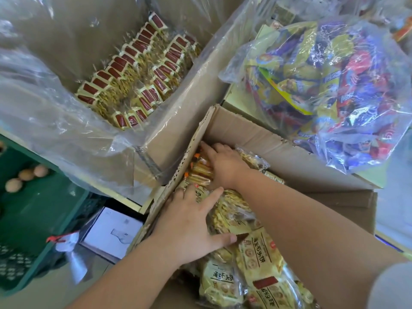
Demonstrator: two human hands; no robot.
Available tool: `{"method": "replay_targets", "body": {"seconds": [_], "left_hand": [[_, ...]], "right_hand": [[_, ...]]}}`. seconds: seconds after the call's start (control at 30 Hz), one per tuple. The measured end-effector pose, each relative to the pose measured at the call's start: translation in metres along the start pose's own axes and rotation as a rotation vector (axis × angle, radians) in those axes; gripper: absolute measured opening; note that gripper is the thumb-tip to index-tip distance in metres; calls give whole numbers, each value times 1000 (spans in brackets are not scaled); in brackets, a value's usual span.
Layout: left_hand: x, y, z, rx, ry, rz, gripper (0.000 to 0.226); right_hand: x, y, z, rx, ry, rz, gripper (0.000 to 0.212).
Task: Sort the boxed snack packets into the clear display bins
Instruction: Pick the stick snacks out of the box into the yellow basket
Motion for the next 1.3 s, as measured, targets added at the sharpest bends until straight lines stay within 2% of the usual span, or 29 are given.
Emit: {"method": "replay_targets", "body": {"seconds": [0.27,0.37,0.53,0.63,0.77,0.9,1.07,1.3], "left_hand": [[-1,0,-3,27,5,5,109],[-1,0,-1,17,-19,15,111],[-2,0,2,27,-14,-15,109],[-2,0,1,30,-10,-39,107],[-3,-1,2,22,35,-72,108],[-1,-2,3,14,49,-62,107],[0,-3,2,22,43,-49,106],[5,-2,3,41,-31,-145,108]], "right_hand": [[-1,5,4,-53,93,-144,127],[1,4,4,-45,81,-84,127],[6,-2,4,-33,-21,25,149],[9,-7,2,-2,-35,117,154],[14,-13,-2,33,-27,207,154],[12,-7,0,30,50,125,149],[12,-4,1,18,47,92,144],[16,-15,-5,98,18,231,154]]}}
Point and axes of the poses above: each hand's wrist, its own z-axis away from the middle knuckle, its own x-axis out of the palm, y = z × x, the point moved 4 cm from there along -z, towards the middle knuckle, and after that the axes turned 8 degrees about -x, right-handed, at the moved point
